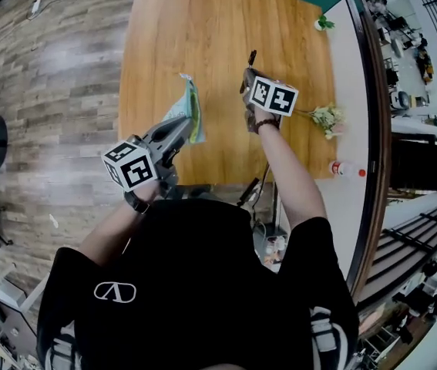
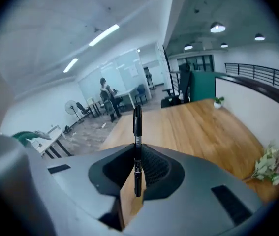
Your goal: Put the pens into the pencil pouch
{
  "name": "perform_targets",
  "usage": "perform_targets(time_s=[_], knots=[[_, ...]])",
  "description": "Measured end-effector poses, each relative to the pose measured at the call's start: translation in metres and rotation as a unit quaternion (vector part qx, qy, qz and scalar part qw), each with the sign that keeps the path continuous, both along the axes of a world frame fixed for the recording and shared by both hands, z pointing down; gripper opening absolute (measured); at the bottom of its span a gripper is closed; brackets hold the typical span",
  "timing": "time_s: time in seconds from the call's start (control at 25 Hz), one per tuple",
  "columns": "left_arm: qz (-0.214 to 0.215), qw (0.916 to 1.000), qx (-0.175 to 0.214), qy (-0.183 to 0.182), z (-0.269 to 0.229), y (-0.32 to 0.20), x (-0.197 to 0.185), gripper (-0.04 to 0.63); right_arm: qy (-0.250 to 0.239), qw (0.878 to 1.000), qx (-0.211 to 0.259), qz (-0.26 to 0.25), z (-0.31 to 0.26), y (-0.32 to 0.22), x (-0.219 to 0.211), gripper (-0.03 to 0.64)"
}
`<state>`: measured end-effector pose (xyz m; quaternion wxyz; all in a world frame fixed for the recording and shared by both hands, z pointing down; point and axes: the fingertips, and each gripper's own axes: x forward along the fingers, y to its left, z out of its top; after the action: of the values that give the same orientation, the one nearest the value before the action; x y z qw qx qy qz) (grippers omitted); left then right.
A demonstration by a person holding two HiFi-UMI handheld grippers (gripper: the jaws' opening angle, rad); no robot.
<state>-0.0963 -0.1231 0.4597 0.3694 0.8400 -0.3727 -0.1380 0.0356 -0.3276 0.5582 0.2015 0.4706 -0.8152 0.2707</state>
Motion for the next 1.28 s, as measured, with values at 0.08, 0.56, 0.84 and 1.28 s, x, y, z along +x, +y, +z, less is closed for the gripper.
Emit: perform_targets(time_s=[0.08, 0.56, 0.84, 1.28], knots=[[0.009, 0.9999, 0.008, 0.002, -0.006, -0.002, 0.007, 0.015, -0.011, 0.998, 0.059, -0.004, -0.045, 0.010, 0.004, 0.042], [0.048, 0.9980, 0.042, 0.000, -0.032, -0.017, 0.043, 0.015, -0.009, 0.932, 0.362, 0.025, -0.201, 0.104, 0.044, 0.043], [0.059, 0.9969, 0.051, -0.001, -0.042, -0.022, 0.051, 0.015, -0.020, 0.917, 0.397, 0.045, -0.203, 0.132, 0.053, 0.042], [0.059, 0.9969, 0.051, -0.011, -0.040, -0.027, 0.055, 0.015, -0.086, 0.912, 0.401, 0.012, -0.228, 0.140, 0.011, 0.041]])
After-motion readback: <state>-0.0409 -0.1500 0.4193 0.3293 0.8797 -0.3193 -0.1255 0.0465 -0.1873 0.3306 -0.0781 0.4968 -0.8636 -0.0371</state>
